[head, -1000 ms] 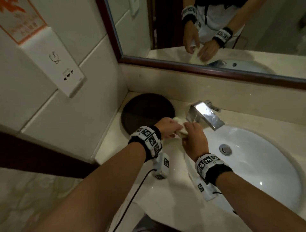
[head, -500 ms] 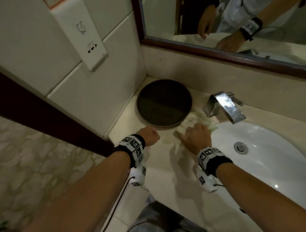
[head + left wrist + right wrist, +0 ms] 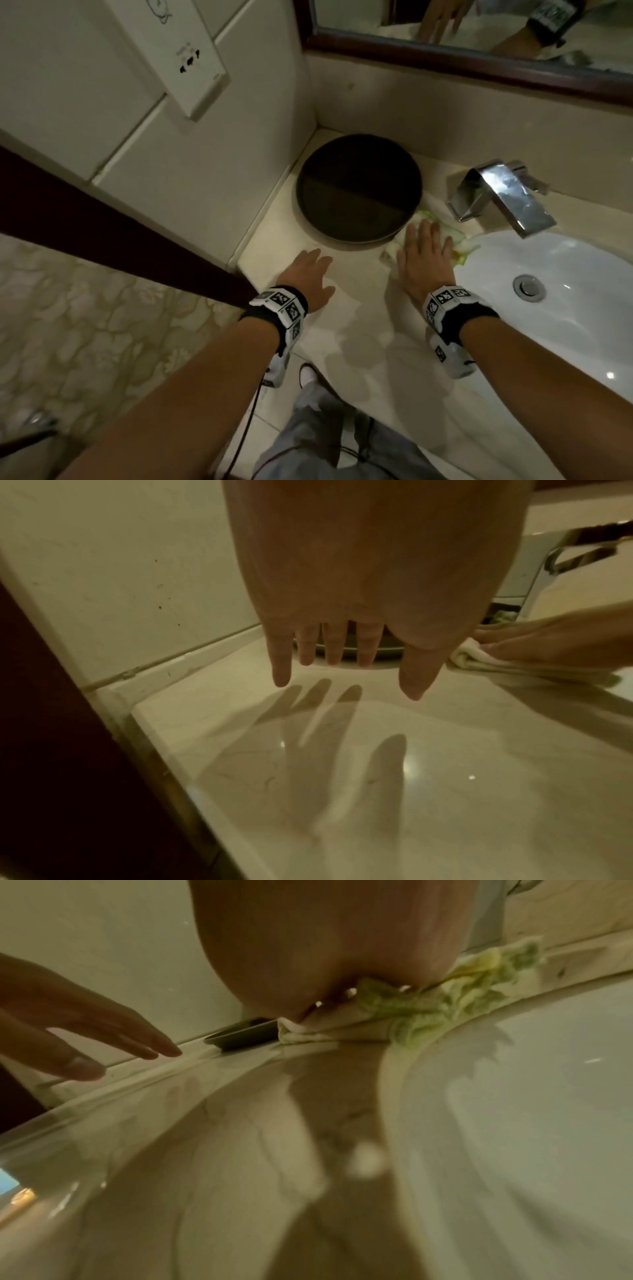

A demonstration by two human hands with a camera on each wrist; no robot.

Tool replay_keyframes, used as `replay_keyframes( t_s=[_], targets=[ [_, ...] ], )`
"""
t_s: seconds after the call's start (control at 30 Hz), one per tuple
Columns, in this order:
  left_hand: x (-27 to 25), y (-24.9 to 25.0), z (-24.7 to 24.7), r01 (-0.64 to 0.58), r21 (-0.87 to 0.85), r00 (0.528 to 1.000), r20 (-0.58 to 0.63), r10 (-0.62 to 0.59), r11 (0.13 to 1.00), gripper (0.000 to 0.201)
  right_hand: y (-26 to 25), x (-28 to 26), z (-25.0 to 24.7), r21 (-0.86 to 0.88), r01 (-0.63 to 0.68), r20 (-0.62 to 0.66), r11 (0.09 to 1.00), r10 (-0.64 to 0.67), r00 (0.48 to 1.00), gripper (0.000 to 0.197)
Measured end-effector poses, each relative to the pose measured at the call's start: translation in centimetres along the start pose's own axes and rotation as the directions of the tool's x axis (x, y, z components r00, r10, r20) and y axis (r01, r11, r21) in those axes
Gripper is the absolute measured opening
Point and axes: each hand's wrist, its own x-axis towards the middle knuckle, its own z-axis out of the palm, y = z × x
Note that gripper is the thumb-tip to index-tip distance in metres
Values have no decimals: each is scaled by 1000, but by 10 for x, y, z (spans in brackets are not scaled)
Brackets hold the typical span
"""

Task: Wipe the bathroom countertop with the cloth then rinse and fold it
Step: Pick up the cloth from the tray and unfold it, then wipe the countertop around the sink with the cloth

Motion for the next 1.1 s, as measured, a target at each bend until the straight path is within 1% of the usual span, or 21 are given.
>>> replay_keyframes(
  t_s=[0.1,0.27,0.33,0.43,0.5,0.63,0.77,0.93,1.1],
  targets=[
    [13,-10,-2,-38,55,999,38,36,998,69,0,-1,3,48,-12,-1,999,12,1000,62],
    [23,-21,1,-106,84,986,137,94,991,73,-3,-3,3,44,-37,81,998,33,996,65],
    [26,-25,2,-140,86,981,146,126,986,76,-6,-7,3,55,-48,72,997,44,996,66],
    [28,-28,3,-167,90,975,163,151,982,79,-22,-24,7,82,-87,102,993,78,992,63],
    [28,-28,3,-171,84,974,165,156,982,79,-35,-41,12,104,-101,99,989,91,991,63],
    [25,-25,1,-157,18,975,161,152,987,77,-59,-81,20,100,-131,138,986,117,983,64],
    [23,-25,2,-167,23,974,157,161,986,81,-77,-106,26,91,-130,170,987,113,979,67],
    [21,-28,2,-194,21,970,153,189,981,81,-77,-104,28,62,-115,188,991,102,977,80],
    [16,-32,5,-237,64,965,129,227,969,78,-68,-95,30,49,-111,167,993,101,981,75]
  ],
)
